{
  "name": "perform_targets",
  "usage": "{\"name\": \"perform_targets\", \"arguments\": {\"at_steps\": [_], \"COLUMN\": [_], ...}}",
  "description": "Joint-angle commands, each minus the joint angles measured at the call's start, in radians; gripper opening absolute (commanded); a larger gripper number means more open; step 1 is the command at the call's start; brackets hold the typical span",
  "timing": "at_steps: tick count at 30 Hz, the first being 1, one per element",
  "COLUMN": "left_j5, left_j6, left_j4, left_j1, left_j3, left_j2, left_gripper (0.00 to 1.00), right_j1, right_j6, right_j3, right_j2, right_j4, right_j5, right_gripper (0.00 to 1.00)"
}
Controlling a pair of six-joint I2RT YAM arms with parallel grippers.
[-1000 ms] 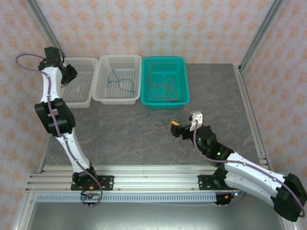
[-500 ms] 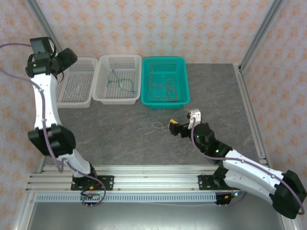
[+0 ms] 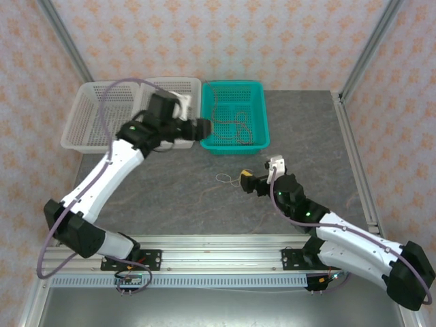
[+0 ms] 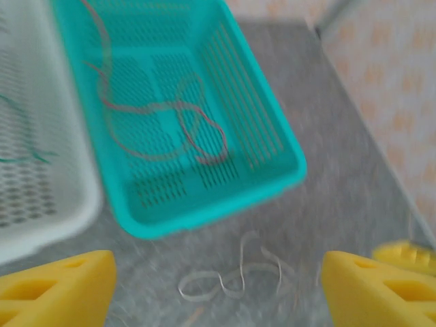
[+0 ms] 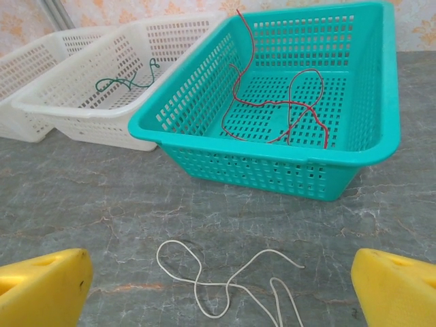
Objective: Untangle the cables
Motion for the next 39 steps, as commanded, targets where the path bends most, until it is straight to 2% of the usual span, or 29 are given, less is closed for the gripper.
{"name": "perform_targets", "arguments": {"at_steps": [1, 6, 11, 13, 15, 16, 22, 25, 29, 35, 39], "left_j5": [-0.090, -0.077, -0.196, -0.227, -0.233, -0.229, -0.153, -0.110, -0.116, -0.154, -0.156], "left_j6": [0.121, 0.055, -0.084, -0.200, -0.302, -0.346, -0.535, -0.571, -0.587, -0.595, -0.586], "left_j4": [-0.047, 0.008, 0.032, 0.019, 0.021, 0.030, 0.137, 0.174, 0.146, 0.069, 0.032], "left_j1": [-0.106, -0.241, -0.369, -0.376, -0.376, -0.377, -0.379, -0.384, -0.398, -0.400, -0.400], "left_j3": [-0.023, -0.065, 0.000, 0.040, 0.059, 0.062, 0.090, 0.142, 0.207, 0.230, 0.249], "left_j2": [0.048, 0.154, 0.309, 0.387, 0.444, 0.463, 0.569, 0.623, 0.681, 0.717, 0.737], "left_gripper": [0.79, 0.78, 0.71, 0.69, 0.66, 0.66, 0.69, 0.69, 0.68, 0.59, 0.49], "right_j1": [-0.005, -0.005, -0.005, -0.005, -0.005, -0.005, -0.006, -0.005, -0.006, -0.005, -0.005], "right_j6": [0.025, 0.083, 0.144, 0.183, 0.265, 0.279, 0.290, 0.305, 0.317, 0.296, 0.290], "right_j3": [-0.011, -0.033, -0.048, -0.039, -0.012, -0.001, 0.034, 0.018, 0.007, 0.020, 0.015], "right_j2": [-0.075, -0.215, -0.363, -0.421, -0.458, -0.472, -0.491, -0.491, -0.491, -0.493, -0.494], "right_j4": [-0.042, -0.106, -0.180, -0.248, -0.356, -0.397, -0.483, -0.466, -0.454, -0.467, -0.453], "right_j5": [0.052, 0.105, 0.144, 0.212, 0.360, 0.395, 0.441, 0.435, 0.426, 0.430, 0.430], "right_gripper": [0.98, 0.98, 0.97, 0.95, 0.94, 0.94, 0.94, 0.94, 0.94, 0.94, 0.94]}}
